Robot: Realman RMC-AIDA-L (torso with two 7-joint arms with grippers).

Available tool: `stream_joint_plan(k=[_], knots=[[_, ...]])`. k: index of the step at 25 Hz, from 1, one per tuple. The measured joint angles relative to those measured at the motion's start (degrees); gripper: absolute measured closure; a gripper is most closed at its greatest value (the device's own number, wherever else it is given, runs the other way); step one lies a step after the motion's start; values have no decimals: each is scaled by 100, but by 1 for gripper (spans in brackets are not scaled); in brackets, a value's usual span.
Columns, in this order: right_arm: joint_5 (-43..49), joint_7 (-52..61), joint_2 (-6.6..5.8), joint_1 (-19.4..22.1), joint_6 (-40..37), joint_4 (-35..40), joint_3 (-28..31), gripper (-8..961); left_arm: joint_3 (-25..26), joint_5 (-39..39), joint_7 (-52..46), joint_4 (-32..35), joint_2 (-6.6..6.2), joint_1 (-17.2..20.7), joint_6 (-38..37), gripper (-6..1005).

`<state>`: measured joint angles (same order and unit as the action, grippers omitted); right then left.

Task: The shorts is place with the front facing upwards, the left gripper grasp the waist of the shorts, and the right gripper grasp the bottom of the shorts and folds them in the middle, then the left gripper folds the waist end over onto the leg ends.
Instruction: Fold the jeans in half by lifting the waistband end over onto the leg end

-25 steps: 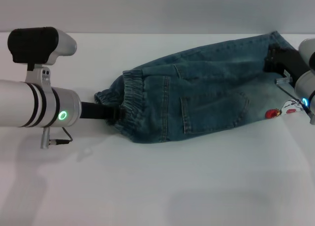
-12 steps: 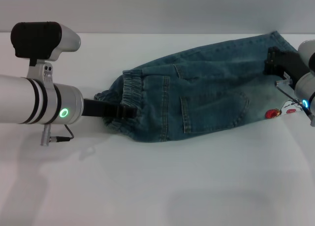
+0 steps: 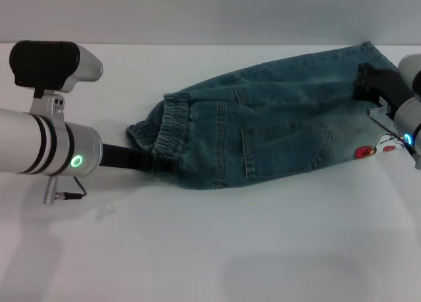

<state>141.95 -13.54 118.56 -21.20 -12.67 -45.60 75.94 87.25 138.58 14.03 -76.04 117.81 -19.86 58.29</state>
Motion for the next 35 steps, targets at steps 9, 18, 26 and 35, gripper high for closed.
stream_joint_plan(k=[9,18,26,35], knots=[[0,-22,0,2,61,0,0,953,-26,-5,-20,200,18,-52,-29,171],[0,-37,-5,2,75,0,0,953,-7,-170,-16,160,28,-50,-87,169],[0,-41,-9,50,75,-37,0,953,-21,-374,96,221,16,35,-316,341],[0,-45,-16,75,91,-71,27,952,-59,-376,165,234,19,-6,-371,650]])
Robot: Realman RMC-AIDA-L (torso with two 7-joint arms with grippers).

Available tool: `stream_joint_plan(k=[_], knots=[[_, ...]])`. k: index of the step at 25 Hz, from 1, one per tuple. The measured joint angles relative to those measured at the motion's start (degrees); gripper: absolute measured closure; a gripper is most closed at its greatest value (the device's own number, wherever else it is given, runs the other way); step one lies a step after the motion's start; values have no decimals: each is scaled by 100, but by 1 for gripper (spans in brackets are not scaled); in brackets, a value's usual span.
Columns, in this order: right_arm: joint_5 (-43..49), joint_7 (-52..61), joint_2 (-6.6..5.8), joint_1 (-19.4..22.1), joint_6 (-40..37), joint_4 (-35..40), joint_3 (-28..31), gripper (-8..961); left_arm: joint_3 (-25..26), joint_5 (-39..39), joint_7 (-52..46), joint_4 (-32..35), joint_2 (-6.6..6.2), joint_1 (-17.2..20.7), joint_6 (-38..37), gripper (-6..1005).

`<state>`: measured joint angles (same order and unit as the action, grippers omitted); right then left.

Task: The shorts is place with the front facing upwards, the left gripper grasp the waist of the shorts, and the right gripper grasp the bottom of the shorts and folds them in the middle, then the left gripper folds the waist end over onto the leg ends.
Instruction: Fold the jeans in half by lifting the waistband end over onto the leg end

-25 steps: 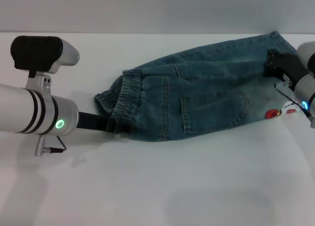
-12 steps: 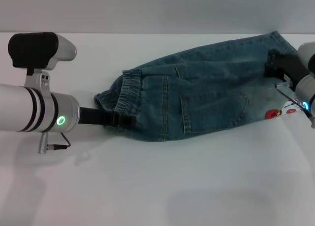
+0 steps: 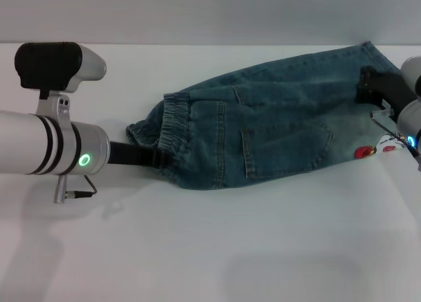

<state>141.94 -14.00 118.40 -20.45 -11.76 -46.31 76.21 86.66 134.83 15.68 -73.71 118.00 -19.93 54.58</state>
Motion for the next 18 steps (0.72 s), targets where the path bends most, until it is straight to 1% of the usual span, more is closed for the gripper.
stream_joint_plan(k=[5,8,11,18], knots=[[0,-6,-1,7,35,-17,33,952,15,-6,2,-63,3,0,8,846],[0,-7,-2,7,36,-36,35,952,33,-36,3,-86,4,-8,29,900],[0,-7,-1,7,36,-37,41,952,41,-72,-7,-296,0,30,56,954],[4,-7,20,-46,36,-47,-19,952,50,-72,-32,-1268,-4,174,178,948]])
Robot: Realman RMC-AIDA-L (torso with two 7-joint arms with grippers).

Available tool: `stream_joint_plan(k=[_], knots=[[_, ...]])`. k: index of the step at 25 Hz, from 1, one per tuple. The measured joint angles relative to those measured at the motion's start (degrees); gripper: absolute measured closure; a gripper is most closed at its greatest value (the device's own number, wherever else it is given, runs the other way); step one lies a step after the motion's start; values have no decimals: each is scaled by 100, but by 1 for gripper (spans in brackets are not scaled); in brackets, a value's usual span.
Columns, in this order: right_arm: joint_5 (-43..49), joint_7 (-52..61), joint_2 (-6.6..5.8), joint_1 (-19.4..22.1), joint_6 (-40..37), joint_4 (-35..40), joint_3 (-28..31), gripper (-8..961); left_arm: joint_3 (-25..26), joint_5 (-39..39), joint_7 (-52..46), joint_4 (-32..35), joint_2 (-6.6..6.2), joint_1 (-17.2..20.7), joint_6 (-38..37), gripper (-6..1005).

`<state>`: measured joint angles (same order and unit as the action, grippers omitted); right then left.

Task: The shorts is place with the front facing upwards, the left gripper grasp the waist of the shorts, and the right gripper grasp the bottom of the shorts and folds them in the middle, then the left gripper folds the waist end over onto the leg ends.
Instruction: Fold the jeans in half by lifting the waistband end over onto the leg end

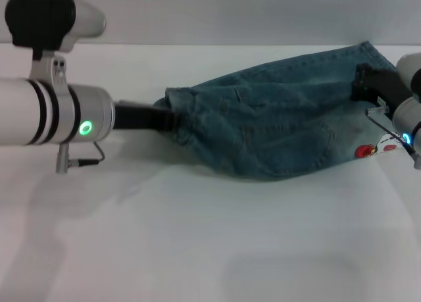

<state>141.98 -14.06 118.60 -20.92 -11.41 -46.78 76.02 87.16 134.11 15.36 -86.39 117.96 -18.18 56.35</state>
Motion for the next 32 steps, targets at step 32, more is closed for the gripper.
stream_joint_plan(k=[32], knots=[[-292,1503,49,-1573,658,134,-2131,953,313,2,91,-1720,-10,-167,37,922]])
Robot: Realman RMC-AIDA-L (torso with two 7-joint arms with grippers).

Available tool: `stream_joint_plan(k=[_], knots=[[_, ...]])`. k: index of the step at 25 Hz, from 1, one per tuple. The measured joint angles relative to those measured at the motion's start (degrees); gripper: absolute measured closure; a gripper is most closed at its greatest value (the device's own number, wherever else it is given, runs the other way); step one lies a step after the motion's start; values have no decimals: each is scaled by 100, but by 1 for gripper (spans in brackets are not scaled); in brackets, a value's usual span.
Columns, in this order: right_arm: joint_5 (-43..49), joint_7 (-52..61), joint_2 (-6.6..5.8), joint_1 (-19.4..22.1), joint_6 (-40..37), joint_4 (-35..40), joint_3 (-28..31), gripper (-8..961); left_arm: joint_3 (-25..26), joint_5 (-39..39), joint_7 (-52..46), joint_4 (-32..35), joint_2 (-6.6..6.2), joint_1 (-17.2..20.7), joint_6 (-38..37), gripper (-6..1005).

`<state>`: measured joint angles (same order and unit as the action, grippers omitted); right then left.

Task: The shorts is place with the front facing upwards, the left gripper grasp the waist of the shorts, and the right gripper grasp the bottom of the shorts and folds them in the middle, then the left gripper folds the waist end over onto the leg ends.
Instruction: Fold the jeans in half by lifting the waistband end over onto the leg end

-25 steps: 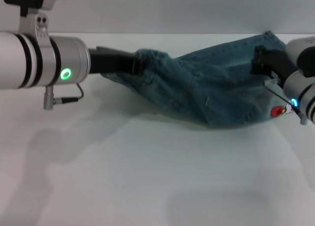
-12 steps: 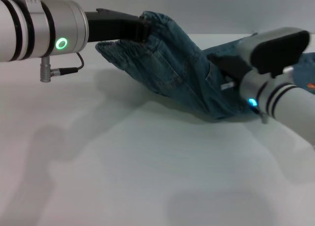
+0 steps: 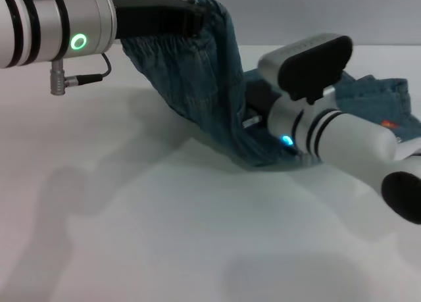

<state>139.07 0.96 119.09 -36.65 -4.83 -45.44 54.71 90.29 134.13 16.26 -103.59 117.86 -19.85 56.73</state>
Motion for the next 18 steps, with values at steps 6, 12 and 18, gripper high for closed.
stream_joint_plan(k=[6,12,18], knots=[[-93,-4,-4,77,-134,-48,-287,953,60,-1,79,-21,0,13,-3,917],[276,-100,-136,983,-178,-451,827,953,196,-1,155,-22,0,111,3,912],[727,-99,-72,1458,152,-618,1571,953,240,-3,164,-71,-7,143,-3,907]])
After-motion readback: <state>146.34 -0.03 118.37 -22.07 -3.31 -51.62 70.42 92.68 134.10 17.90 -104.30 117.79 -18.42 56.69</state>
